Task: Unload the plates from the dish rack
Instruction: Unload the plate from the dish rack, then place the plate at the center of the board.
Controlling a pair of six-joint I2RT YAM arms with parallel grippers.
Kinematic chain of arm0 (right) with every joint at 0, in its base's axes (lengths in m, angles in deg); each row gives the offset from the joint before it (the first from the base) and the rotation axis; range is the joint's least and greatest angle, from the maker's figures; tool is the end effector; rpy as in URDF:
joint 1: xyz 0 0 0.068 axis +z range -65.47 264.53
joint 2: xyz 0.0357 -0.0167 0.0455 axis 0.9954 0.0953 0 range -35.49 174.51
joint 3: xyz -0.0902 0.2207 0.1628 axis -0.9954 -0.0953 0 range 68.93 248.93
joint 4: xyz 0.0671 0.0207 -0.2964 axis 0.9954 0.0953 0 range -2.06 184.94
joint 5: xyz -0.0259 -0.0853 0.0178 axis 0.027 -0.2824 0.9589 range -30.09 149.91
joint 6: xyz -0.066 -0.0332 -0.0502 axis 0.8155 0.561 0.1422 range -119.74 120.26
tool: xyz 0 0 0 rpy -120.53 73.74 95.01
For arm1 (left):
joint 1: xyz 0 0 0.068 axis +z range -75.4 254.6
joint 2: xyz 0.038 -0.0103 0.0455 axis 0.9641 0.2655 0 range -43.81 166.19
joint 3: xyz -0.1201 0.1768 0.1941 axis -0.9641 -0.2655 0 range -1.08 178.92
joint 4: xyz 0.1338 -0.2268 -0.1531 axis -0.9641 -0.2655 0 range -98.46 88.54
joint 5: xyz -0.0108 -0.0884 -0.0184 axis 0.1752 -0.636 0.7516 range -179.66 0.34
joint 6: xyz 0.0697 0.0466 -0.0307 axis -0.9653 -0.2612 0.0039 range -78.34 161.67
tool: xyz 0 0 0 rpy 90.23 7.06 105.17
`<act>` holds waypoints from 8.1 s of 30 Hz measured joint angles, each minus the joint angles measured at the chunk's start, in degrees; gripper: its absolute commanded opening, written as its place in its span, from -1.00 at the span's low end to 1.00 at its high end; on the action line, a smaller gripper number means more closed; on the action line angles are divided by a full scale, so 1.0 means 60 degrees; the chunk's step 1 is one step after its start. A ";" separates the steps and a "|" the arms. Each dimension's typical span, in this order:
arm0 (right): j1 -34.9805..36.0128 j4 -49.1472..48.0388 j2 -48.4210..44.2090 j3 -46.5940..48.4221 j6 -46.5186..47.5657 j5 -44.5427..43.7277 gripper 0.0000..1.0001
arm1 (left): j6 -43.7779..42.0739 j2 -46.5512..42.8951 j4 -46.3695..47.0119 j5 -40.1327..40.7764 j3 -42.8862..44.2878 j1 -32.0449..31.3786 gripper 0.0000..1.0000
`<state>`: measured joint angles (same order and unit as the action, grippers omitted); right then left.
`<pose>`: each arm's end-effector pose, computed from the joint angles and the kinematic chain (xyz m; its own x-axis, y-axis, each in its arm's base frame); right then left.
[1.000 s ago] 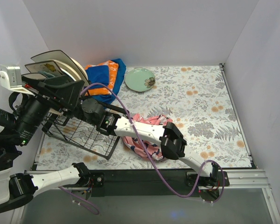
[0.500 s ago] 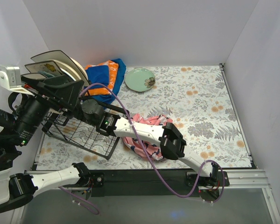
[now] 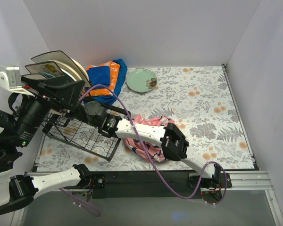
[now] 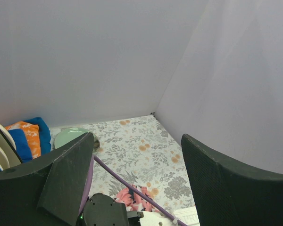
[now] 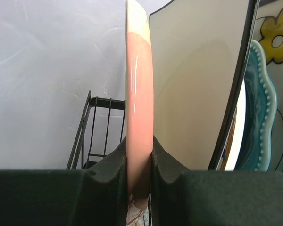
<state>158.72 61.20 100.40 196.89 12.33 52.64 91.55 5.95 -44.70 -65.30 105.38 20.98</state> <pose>0.1901 0.6345 0.3773 0.2787 0.2227 -0.9342 -0.8830 0.4419 -0.1581 0.0803 -0.0536 0.6375 -0.2900 -0.7809 -0.5532 0.4249 0.4129 -0.8056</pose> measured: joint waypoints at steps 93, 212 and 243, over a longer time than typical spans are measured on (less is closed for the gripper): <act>-0.0681 -0.2153 -0.1206 -0.0415 -0.0882 0.1133 -0.97 | -0.0364 -0.0528 -0.0219 0.0947 0.1067 0.0000 0.47; -1.2571 -0.3195 0.0291 -0.7614 -1.3777 0.3541 0.53 | 0.0324 -0.0725 0.3650 -0.1060 -0.7952 0.0055 0.43; -1.2652 0.3286 -0.1676 -0.7297 -1.1009 0.2091 0.04 | 0.0696 0.1738 0.3002 0.2084 -0.5548 0.0521 0.44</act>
<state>82.81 80.91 90.35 153.11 -53.72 65.19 95.73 16.37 -26.69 -52.80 72.09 24.10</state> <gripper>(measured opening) 0.565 0.721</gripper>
